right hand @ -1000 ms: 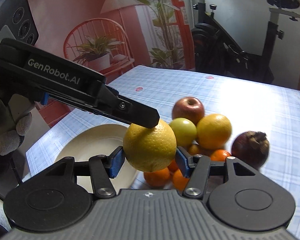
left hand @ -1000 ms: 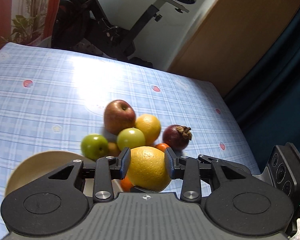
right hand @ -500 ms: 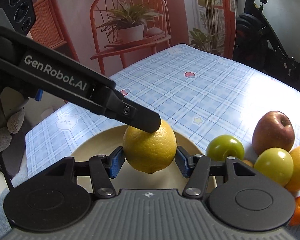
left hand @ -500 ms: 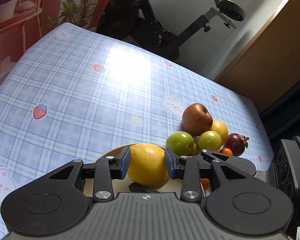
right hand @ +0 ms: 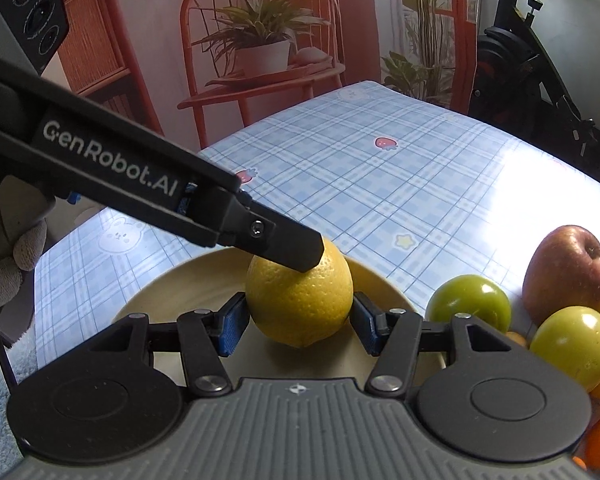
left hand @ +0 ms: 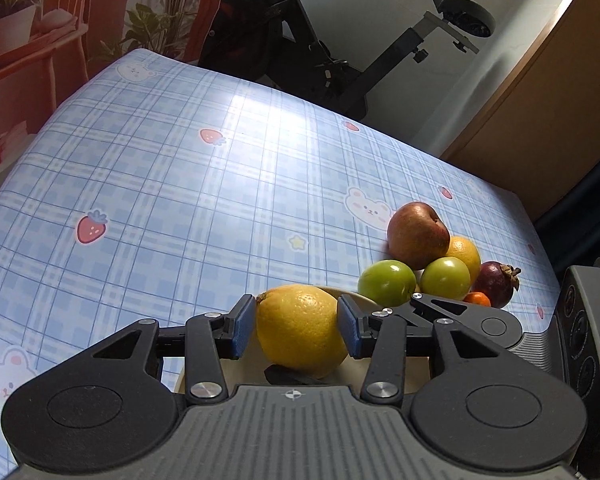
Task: Organize fruits
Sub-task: 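Carry the yellow lemon with the right tool over the cream plate, then open the right tool to release the lemon onto the plate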
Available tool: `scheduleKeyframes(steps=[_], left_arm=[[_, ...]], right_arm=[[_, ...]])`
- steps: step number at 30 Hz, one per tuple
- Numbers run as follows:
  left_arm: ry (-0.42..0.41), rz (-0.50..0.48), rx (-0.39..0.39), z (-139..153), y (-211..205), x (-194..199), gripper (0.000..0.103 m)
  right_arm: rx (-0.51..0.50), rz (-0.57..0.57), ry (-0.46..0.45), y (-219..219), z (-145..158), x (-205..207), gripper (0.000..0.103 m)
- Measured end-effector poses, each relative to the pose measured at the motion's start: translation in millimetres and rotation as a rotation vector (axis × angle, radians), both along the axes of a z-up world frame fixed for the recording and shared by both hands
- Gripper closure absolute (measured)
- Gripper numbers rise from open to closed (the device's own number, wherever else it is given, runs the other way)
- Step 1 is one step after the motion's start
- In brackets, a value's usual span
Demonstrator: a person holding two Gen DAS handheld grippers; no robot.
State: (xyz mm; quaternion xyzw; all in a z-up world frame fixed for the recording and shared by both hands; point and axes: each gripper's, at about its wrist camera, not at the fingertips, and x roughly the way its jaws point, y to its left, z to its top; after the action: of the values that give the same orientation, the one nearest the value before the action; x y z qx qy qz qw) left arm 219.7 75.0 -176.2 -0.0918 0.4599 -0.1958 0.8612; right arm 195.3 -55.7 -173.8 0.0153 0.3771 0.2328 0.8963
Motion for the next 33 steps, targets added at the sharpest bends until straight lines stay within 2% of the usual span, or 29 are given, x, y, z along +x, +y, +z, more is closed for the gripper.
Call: scheduleKeyframes(steps=[7, 10, 15, 23, 27, 33], left_arm=[[-0.012, 0.000, 0.020, 1, -5, -2, 0.054], [-0.015, 0.006, 0.026, 2, -5, -3, 0.054], [-0.021, 0.021, 0.037, 2, -6, -3, 0.053], [-0.041, 0.041, 0.076, 5, -10, -6, 0.050], [-0.051, 0.055, 0.107, 7, -15, -8, 0.050], [-0.103, 0.085, 0.172, 18, -27, -16, 0.052]], right_arm=[[0.042, -0.032, -0.030, -16, 9, -19, 0.044], [0.057, -0.080, -0.067, -32, 15, -36, 0.044], [0.135, -0.219, -0.118, -77, 22, -72, 0.044], [0.165, -0.444, -0.139, -143, 18, -112, 0.043], [0.120, -0.474, -0.131, -152, 12, -122, 0.043], [0.083, -0.446, -0.135, -149, 5, -131, 0.043]])
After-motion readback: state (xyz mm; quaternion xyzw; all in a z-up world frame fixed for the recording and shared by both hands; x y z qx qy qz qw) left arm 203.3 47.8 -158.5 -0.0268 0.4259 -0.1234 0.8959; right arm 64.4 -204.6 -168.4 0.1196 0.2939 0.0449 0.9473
